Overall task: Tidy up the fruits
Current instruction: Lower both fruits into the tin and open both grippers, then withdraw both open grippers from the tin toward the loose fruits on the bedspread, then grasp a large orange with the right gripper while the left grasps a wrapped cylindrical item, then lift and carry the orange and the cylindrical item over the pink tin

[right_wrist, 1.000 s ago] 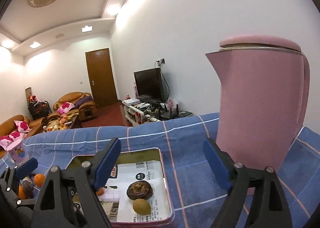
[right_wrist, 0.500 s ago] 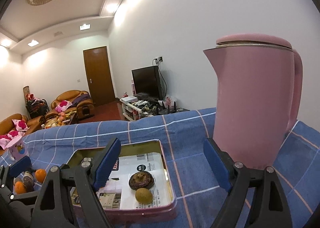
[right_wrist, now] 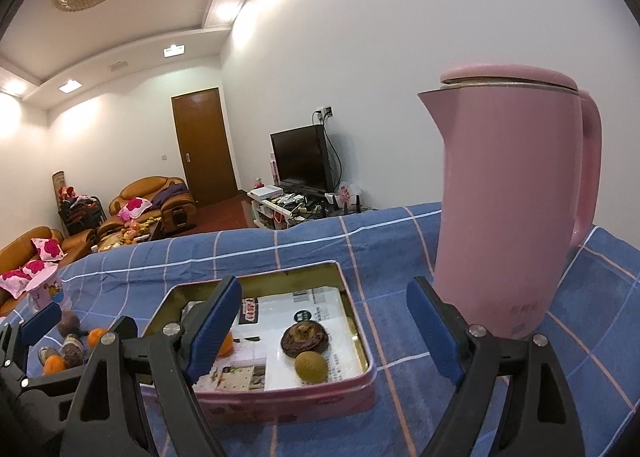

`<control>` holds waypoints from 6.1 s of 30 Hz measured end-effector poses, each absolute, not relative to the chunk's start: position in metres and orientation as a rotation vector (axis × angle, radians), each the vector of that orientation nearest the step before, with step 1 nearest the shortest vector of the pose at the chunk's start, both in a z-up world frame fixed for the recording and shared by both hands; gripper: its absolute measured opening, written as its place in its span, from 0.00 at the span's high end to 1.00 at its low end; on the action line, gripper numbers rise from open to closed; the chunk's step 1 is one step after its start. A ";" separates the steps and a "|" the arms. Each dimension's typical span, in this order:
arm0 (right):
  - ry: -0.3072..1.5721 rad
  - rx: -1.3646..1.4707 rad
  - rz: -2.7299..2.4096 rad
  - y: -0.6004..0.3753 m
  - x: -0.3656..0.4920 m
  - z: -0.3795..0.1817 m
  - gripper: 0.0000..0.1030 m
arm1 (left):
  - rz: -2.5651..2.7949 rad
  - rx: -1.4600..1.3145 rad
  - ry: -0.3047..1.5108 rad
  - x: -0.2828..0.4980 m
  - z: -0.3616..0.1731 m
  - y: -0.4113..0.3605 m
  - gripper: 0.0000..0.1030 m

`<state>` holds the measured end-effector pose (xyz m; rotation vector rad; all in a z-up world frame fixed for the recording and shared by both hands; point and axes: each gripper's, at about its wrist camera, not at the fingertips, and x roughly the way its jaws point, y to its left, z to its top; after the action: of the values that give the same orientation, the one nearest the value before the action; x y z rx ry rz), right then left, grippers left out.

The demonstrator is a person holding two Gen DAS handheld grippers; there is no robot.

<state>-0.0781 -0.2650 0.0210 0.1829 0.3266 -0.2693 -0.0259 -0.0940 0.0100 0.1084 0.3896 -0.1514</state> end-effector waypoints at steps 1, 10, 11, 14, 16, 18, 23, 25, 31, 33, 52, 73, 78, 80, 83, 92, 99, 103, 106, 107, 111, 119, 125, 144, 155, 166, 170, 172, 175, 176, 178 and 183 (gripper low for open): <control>0.328 0.177 -0.268 -0.263 -0.078 0.021 0.17 | -0.152 0.107 0.391 -0.026 0.010 -0.092 0.00; 0.332 0.154 -0.264 -0.238 -0.081 0.021 0.17 | -0.142 0.095 0.399 -0.027 0.010 -0.068 0.00; 0.336 0.156 -0.262 -0.236 -0.081 0.021 0.17 | -0.141 0.093 0.400 -0.027 0.010 -0.065 0.00; 0.343 0.170 -0.251 -0.228 -0.079 0.020 0.17 | -0.135 0.089 0.403 -0.026 0.009 -0.055 0.00; 0.348 0.171 -0.240 -0.222 -0.078 0.019 0.17 | -0.130 0.088 0.404 -0.025 0.009 -0.049 0.00; 0.351 0.162 -0.229 -0.213 -0.076 0.019 0.17 | -0.124 0.090 0.404 -0.025 0.009 -0.043 0.00; 0.356 0.146 -0.204 -0.193 -0.072 0.019 0.17 | -0.113 0.099 0.404 -0.023 0.009 -0.028 0.00; 0.359 0.146 -0.194 -0.186 -0.070 0.018 0.17 | -0.107 0.100 0.407 -0.021 0.009 -0.022 0.00; 0.377 0.152 -0.157 -0.165 -0.060 0.017 0.17 | -0.089 0.095 0.423 -0.016 0.007 -0.003 0.00; 0.384 0.154 -0.146 -0.158 -0.056 0.016 0.17 | -0.079 0.098 0.426 -0.014 0.007 0.002 0.00; 0.471 0.131 -0.016 -0.103 -0.027 0.009 0.17 | 0.063 0.126 0.477 0.018 0.006 0.087 0.00; 0.816 0.135 0.364 0.011 0.008 -0.035 0.30 | 0.191 -0.014 0.583 0.048 -0.006 0.186 0.00; 0.875 0.166 0.356 0.021 0.024 -0.045 0.36 | 0.170 0.002 0.585 0.047 -0.007 0.180 0.00; 0.878 0.164 0.340 0.023 0.027 -0.044 0.37 | 0.158 0.007 0.585 0.047 -0.006 0.179 0.00; 0.883 0.165 0.325 0.021 0.026 -0.044 0.52 | 0.141 0.010 0.592 0.047 -0.006 0.177 0.00; 0.841 0.141 0.369 0.003 -0.002 -0.035 0.53 | 0.024 -0.010 0.617 0.047 -0.011 0.172 0.02; 0.706 0.090 0.258 -0.044 -0.027 -0.017 0.53 | -0.185 0.030 0.663 0.040 -0.013 0.147 0.20; 0.690 0.092 0.224 -0.060 -0.026 -0.014 0.53 | -0.242 0.072 0.732 0.043 -0.022 0.134 0.24; 0.690 0.110 0.215 -0.069 -0.026 -0.013 0.53 | -0.214 0.116 0.767 0.045 -0.030 0.127 0.28; 0.692 0.114 0.218 -0.071 -0.026 -0.012 0.53 | -0.213 0.118 0.787 0.047 -0.033 0.126 0.36; 0.699 0.117 0.229 -0.068 -0.023 -0.013 0.53 | -0.228 0.063 0.843 0.054 -0.039 0.130 0.42; 0.704 0.126 0.227 -0.068 -0.023 -0.015 0.53 | -0.242 0.044 0.893 0.056 -0.044 0.131 0.67; 0.659 0.120 0.216 -0.070 -0.025 -0.009 0.53 | -0.192 -0.011 0.834 0.051 -0.035 0.142 0.68; 0.468 -0.045 0.125 -0.074 -0.033 0.010 0.53 | 0.011 0.031 0.531 0.017 -0.001 0.100 0.68; 0.479 -0.027 0.095 -0.102 -0.032 0.010 0.53 | 0.003 0.046 0.521 0.009 0.001 0.058 0.68; 0.476 -0.015 0.060 -0.133 -0.035 0.012 0.53 | -0.043 0.078 0.512 0.005 0.002 0.013 0.68; 0.471 -0.010 0.046 -0.144 -0.037 0.013 0.53 | -0.062 0.084 0.506 0.003 0.002 -0.003 0.68; 0.468 -0.009 0.039 -0.148 -0.038 0.014 0.53 | -0.069 0.087 0.503 0.002 0.003 -0.011 0.68; 0.465 -0.007 0.027 -0.157 -0.039 0.015 0.53 | -0.077 0.089 0.501 0.001 0.003 -0.020 0.68; 0.463 -0.006 0.023 -0.161 -0.039 0.015 0.53 | -0.081 0.088 0.501 0.002 0.004 -0.023 0.68; 0.462 -0.003 0.015 -0.167 -0.040 0.016 0.53 | -0.090 0.085 0.505 0.002 0.004 -0.029 0.68; 0.455 0.009 -0.012 -0.184 -0.043 0.018 0.53 | -0.118 0.103 0.502 0.002 0.004 -0.047 0.68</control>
<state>-0.0428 -0.1841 0.0184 0.0085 0.4546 -0.0122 0.0023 -0.0466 0.0037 0.1035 0.5024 -0.1179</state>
